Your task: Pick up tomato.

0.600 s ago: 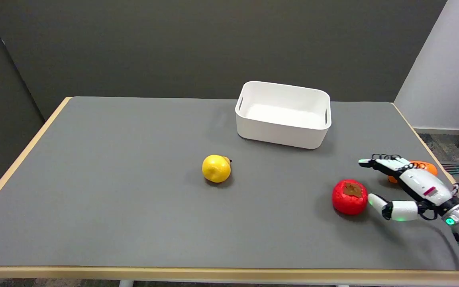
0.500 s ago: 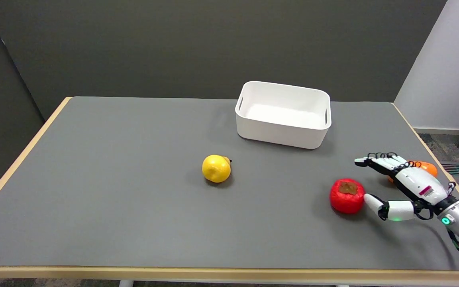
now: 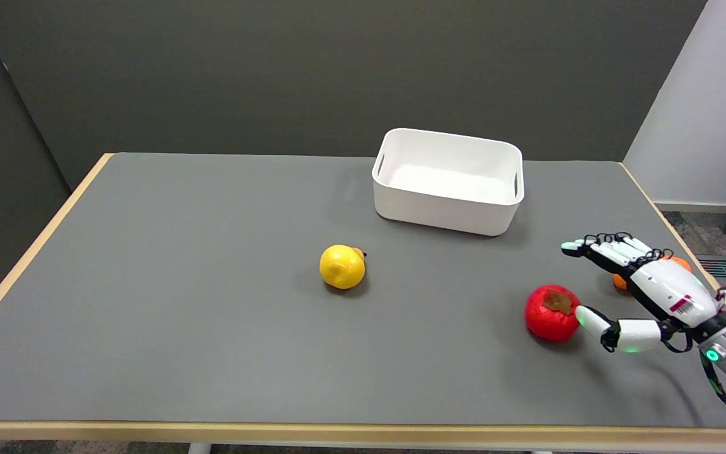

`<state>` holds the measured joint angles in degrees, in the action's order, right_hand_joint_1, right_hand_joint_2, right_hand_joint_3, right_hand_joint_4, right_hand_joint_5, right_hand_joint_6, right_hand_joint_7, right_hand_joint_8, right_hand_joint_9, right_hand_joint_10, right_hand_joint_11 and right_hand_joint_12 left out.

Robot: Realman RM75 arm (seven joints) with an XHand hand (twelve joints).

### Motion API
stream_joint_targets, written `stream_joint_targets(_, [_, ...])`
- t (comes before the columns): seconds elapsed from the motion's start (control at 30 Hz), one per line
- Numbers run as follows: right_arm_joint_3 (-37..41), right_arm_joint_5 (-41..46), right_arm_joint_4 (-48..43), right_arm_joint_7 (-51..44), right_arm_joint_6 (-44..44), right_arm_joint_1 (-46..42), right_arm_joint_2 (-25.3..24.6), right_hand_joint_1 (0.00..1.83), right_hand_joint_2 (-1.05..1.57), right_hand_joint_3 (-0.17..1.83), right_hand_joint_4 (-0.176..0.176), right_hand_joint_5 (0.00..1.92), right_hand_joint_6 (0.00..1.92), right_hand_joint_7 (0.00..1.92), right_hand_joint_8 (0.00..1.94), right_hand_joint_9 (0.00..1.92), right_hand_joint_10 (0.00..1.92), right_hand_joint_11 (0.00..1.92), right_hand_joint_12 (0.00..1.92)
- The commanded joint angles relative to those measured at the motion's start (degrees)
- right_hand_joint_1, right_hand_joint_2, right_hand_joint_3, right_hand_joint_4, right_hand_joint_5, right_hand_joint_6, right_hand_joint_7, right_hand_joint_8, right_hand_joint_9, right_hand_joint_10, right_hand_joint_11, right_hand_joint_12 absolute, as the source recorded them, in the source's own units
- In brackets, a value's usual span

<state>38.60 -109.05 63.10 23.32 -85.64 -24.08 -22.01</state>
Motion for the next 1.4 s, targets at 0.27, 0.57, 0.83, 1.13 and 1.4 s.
stream_joint_targets(0.27, [0.63,-1.96,4.51,5.03,-5.55,-7.78,-1.73,0.29,0.61,0.97,0.125,0.2,0.46,0.28,0.33,0.26,0.65,0.13,1.18])
stream_joint_targets(0.57, [0.28,-7.16,6.65,5.26,3.35,-0.43,0.16,0.3,0.61,0.97,0.126,0.2,0.45,0.27,0.33,0.26,0.65,0.13,1.18])
stream_joint_targets(0.83, [-0.07,-10.15,6.0,5.26,11.69,5.59,-1.19,0.3,0.62,0.97,0.124,0.18,0.43,0.25,0.31,0.25,0.62,0.11,1.15])
stream_joint_targets(1.13, [-2.66,-9.59,3.89,5.26,16.28,11.26,-1.42,0.3,0.62,0.98,0.126,0.17,0.42,0.22,0.3,0.22,0.59,0.08,1.1])
stream_joint_targets(1.4, [-3.16,-9.58,1.59,5.26,16.52,12.61,-1.51,0.29,0.62,0.98,0.128,0.17,0.42,0.21,0.29,0.22,0.59,0.08,1.09])
